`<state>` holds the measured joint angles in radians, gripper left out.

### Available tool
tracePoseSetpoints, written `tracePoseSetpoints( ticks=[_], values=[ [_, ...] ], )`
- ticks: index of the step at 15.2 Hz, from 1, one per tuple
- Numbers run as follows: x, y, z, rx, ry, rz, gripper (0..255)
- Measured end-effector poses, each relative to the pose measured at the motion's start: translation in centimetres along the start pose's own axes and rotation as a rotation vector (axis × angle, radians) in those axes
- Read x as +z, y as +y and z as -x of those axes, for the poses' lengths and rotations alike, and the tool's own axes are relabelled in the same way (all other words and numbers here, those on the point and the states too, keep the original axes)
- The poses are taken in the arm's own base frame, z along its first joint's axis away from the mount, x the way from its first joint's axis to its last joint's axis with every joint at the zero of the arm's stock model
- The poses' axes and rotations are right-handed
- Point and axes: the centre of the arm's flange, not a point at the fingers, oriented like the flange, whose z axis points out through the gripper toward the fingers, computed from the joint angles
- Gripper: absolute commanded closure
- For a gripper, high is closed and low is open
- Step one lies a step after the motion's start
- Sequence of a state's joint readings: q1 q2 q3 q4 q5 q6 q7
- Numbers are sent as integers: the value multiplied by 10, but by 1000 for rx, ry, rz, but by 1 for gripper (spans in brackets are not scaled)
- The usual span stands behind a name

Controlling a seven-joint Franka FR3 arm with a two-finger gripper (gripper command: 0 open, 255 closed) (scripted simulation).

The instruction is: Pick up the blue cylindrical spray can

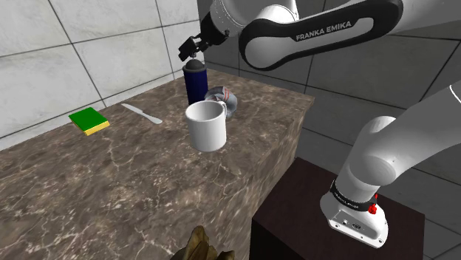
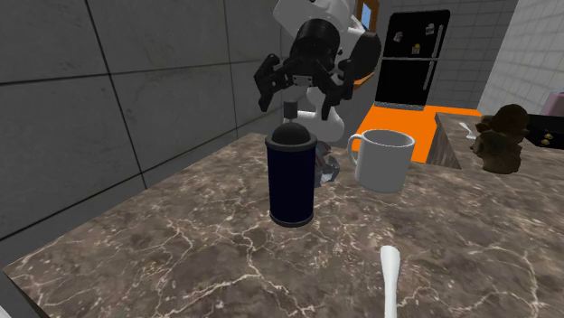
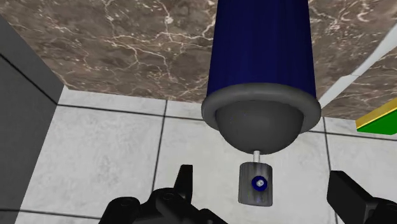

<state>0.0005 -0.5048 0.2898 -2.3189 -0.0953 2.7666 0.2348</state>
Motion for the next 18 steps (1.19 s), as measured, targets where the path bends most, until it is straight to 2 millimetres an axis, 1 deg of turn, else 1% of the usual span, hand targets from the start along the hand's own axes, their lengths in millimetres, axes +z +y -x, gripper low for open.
tracePoseSetpoints(
  ticks=[3, 4, 14, 18],
  values=[
    [9, 0, 12, 0, 0, 0, 0],
    [10, 0, 14, 0, 1, 0, 255],
    [10, 0, 14, 0, 5, 0, 255],
    [3, 0, 2, 0, 0, 0, 255]
  ],
)
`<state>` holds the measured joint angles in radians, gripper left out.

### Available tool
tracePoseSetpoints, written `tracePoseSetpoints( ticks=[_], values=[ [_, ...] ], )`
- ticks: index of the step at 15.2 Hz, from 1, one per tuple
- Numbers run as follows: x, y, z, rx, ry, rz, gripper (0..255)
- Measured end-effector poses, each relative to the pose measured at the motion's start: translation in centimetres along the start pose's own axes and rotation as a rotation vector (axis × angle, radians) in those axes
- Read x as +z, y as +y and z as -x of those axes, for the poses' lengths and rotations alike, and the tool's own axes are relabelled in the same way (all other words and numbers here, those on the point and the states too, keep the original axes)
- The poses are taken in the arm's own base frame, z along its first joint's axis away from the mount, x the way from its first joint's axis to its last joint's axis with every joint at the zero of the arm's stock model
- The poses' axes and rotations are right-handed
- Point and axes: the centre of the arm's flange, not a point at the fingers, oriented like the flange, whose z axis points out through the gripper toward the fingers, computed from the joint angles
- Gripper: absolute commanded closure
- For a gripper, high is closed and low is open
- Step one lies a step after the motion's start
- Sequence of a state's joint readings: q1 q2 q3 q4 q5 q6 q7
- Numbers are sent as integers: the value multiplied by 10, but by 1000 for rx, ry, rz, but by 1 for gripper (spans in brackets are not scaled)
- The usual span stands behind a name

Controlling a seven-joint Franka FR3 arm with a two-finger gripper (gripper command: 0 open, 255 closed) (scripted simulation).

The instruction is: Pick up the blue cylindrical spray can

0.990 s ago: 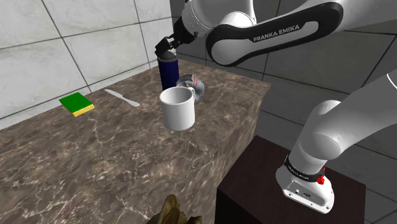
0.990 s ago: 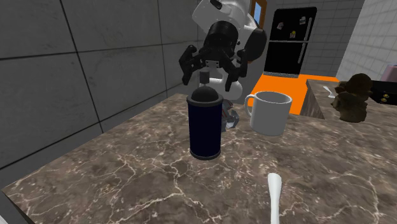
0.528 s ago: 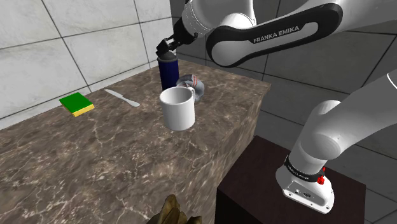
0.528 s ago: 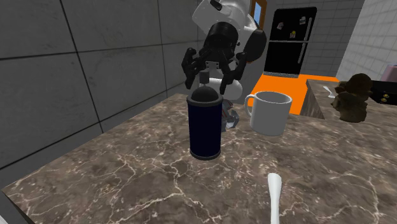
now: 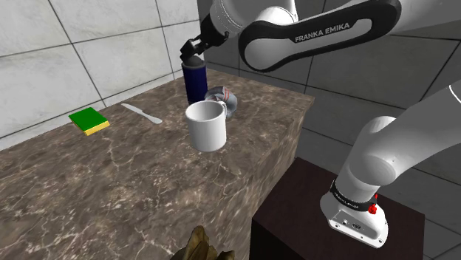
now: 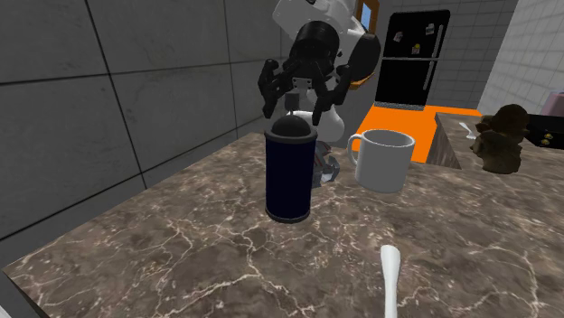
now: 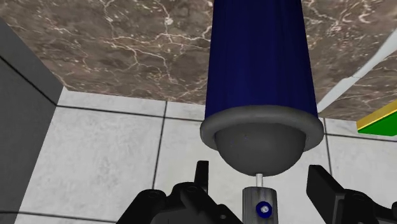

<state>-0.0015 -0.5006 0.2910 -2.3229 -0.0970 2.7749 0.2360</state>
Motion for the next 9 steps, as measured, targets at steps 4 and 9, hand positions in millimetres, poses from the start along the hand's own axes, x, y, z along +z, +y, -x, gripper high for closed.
tracePoseSetpoints(
  ticks=[4, 9],
  values=[
    [-13, 1, -16, 0, 0, 0, 255],
    [-29, 1, -37, 0, 0, 0, 255]
  ],
)
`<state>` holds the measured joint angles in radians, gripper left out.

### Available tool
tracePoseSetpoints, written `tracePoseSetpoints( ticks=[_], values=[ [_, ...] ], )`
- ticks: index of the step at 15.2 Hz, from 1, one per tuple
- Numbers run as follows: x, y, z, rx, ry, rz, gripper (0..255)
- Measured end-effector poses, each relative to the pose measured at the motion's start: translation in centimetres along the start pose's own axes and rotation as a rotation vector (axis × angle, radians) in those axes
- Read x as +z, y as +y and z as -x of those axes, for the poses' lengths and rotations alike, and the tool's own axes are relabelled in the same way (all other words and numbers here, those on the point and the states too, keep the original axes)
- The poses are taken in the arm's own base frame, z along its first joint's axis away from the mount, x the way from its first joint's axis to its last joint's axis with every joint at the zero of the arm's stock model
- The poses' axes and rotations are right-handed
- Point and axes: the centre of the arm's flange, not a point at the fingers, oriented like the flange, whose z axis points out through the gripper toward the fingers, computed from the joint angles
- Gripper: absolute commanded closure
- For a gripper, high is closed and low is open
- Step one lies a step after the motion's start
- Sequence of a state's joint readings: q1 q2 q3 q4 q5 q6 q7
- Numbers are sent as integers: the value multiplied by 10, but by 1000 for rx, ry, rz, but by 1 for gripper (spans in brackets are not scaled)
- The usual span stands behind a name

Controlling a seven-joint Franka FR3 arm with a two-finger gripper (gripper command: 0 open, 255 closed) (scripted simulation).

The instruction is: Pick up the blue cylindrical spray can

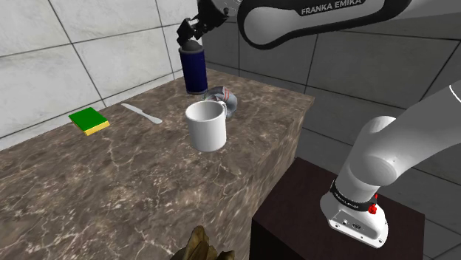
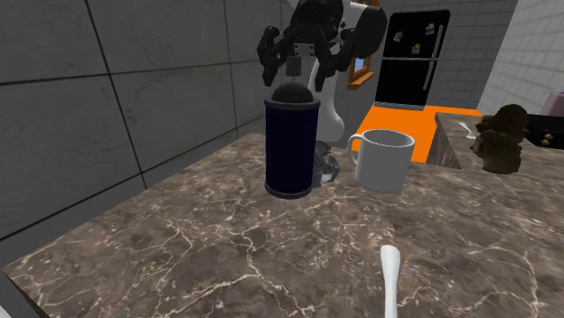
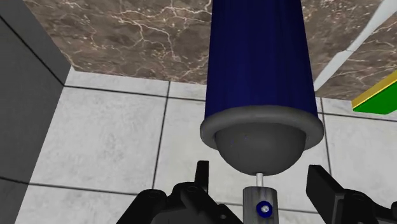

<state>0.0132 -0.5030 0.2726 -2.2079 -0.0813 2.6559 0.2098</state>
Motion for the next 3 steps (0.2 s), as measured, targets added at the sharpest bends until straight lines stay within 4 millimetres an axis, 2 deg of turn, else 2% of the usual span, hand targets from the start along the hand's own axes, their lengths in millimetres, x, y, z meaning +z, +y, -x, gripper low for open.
tracePoseSetpoints(
  ticks=[3],
  values=[
    [-8, 1, -11, 0, 0, 0, 255]
  ],
)
